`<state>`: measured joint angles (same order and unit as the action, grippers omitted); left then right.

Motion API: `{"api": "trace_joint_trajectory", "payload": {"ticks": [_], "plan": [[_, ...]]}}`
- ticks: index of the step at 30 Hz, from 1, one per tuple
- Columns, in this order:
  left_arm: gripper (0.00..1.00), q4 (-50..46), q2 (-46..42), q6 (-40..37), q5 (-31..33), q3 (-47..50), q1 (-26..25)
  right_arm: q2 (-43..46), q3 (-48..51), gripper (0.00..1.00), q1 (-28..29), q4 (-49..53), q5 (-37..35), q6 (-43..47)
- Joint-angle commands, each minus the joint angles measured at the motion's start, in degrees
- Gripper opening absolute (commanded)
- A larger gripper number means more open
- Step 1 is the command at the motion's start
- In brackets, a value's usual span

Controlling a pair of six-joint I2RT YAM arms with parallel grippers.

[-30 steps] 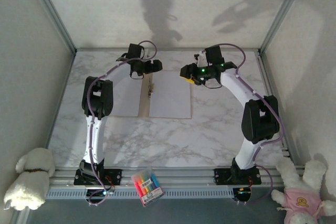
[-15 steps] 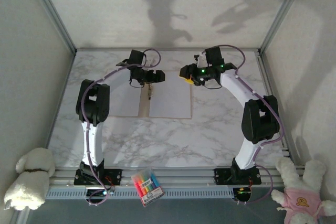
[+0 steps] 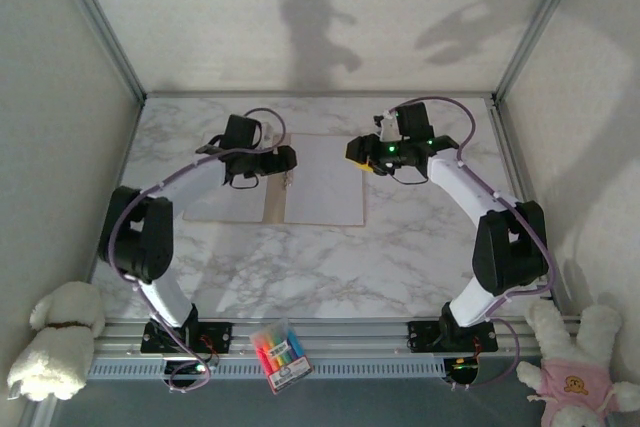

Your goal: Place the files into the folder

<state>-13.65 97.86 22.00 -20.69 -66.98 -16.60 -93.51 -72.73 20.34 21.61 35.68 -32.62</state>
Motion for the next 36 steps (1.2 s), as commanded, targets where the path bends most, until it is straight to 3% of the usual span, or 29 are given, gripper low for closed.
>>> {"api": "trace_joint_trajectory", "payload": {"ticks": [1,8,16,23,36], "plan": [[0.91,2.73,-5.0,6.11,11.43,3.59,3.45,2.26,1.21,0.51,1.79,-1.05,-2.14,-0.24],[0.9,6.05,-9.58,11.54,15.31,11.91,12.33,4.72,2.94,0.51,3.89,-2.1,-6.9,-2.34],[0.88,10.64,-11.77,12.66,15.28,21.21,14.78,6.62,1.8,0.51,4.44,0.56,-9.64,-2.05],[0.84,10.84,-11.03,8.43,4.94,24.36,14.8,7.37,0.14,0.5,4.63,5.61,-12.72,-0.98],[0.85,14.55,-10.82,9.02,-3.15,26.98,13.99,12.19,4.23,0.51,4.71,4.85,-15.63,-2.77]]}}
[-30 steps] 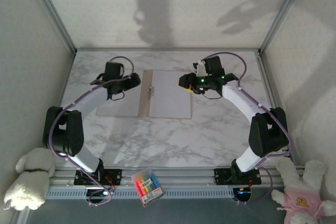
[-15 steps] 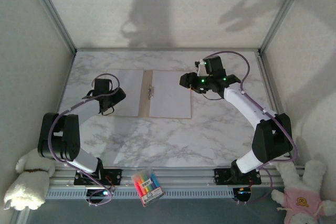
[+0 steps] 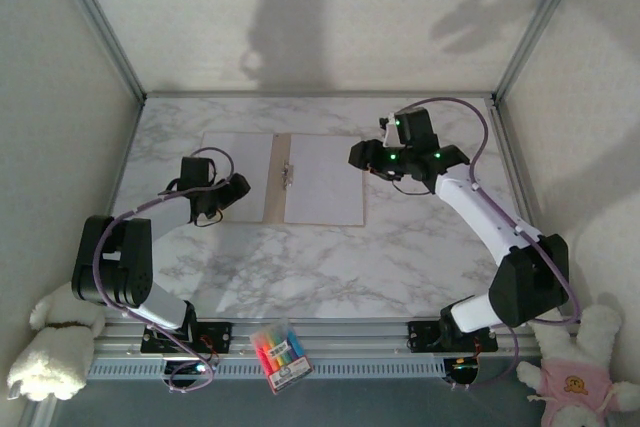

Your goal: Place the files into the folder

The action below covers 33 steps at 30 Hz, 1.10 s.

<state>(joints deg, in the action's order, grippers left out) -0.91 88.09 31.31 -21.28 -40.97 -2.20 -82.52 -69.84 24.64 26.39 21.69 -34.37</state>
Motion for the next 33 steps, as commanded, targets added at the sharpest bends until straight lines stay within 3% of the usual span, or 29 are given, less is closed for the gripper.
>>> {"api": "trace_joint_trajectory", "payload": {"ticks": [1,15,29,33], "plan": [[0.85,1.86,-1.17,-0.24,-2.76,1.05,-0.47,1.22,1.39,0.51,0.48,0.06,-1.86,-1.33],[0.84,3.37,0.2,-0.68,-4.29,2.91,-2.39,0.26,1.01,0.5,2.27,-0.79,-4.25,-3.66],[0.82,5.9,4.87,-0.74,-4.51,-0.36,-12.99,-1.38,-1.41,0.49,4.97,0.5,-8.21,-3.37],[0.82,4.11,1.81,-0.7,-1.95,-1.04,-13.54,-2.41,-2.44,0.49,5.99,1.0,-8.96,-2.95]]}}
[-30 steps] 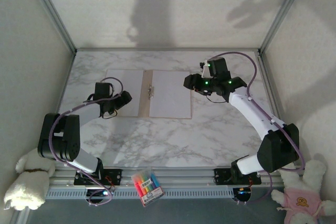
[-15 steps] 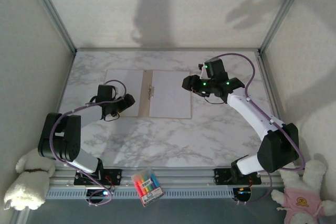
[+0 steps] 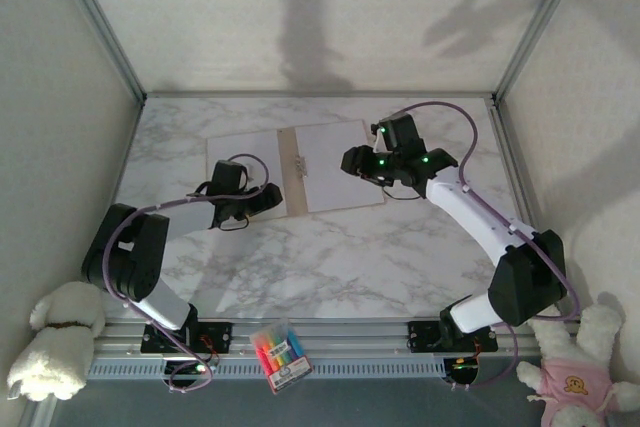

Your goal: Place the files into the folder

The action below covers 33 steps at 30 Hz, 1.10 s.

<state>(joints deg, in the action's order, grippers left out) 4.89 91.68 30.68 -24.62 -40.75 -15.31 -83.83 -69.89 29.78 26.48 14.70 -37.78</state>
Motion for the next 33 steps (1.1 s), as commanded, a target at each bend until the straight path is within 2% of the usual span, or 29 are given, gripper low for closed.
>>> {"api": "trace_joint_trajectory", "payload": {"ticks": [1,6,12,19,28,33], "plan": [[0.82,-2.55,-2.8,-0.13,2.26,-1.54,-0.42,-1.23,-2.63,0.49,1.02,1.02,-2.29,0.62],[0.84,-6.79,-6.49,0.32,8.69,-3.06,1.68,-1.86,-3.04,0.49,1.39,0.73,-2.83,1.12],[0.84,-6.77,-7.39,0.72,11.77,-1.48,6.47,-4.66,-5.83,0.49,3.41,0.46,-4.07,1.61],[0.82,-4.92,-7.02,0.11,11.79,0.68,9.17,-12.65,-13.13,0.49,7.88,1.92,-7.6,2.18],[0.83,-1.42,-8.5,-0.55,12.23,4.29,10.58,-25.92,-27.76,0.51,14.51,10.07,-17.91,4.2],[0.83,-1.0,-9.3,-1.39,12.15,5.1,10.69,-31.83,-33.12,0.51,15.55,12.2,-19.89,2.63]]}}
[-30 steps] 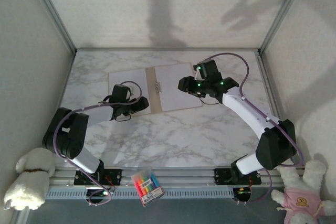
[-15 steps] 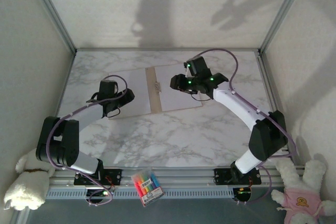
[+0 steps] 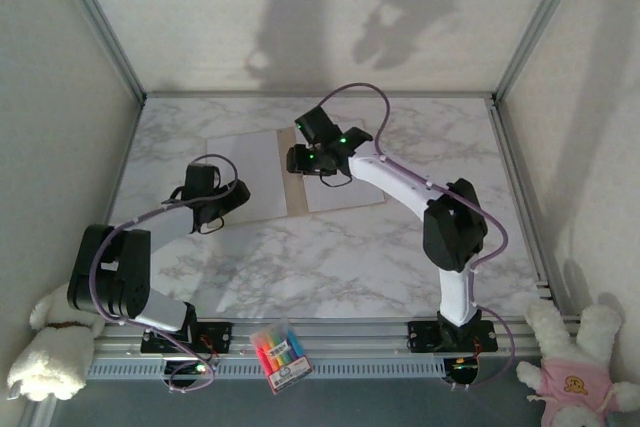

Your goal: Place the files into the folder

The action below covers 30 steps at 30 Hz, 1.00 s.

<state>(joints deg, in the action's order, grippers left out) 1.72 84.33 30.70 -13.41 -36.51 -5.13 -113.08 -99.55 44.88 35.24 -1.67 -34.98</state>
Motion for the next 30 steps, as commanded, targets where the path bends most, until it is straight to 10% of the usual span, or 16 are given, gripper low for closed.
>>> {"api": "trace_joint_trajectory", "payload": {"ticks": [1,30], "plan": [[0.83,2.47,-2.15,-1.35,0.8,1.02,0.53,-3.65,-4.44,0.51,0.52,3.89,-3.51,-0.38],[0.82,3.1,-1.62,-0.64,-0.81,2.32,0.5,-24.43,-36.27,0.48,1.02,21.09,-3.79,-1.63]]}}
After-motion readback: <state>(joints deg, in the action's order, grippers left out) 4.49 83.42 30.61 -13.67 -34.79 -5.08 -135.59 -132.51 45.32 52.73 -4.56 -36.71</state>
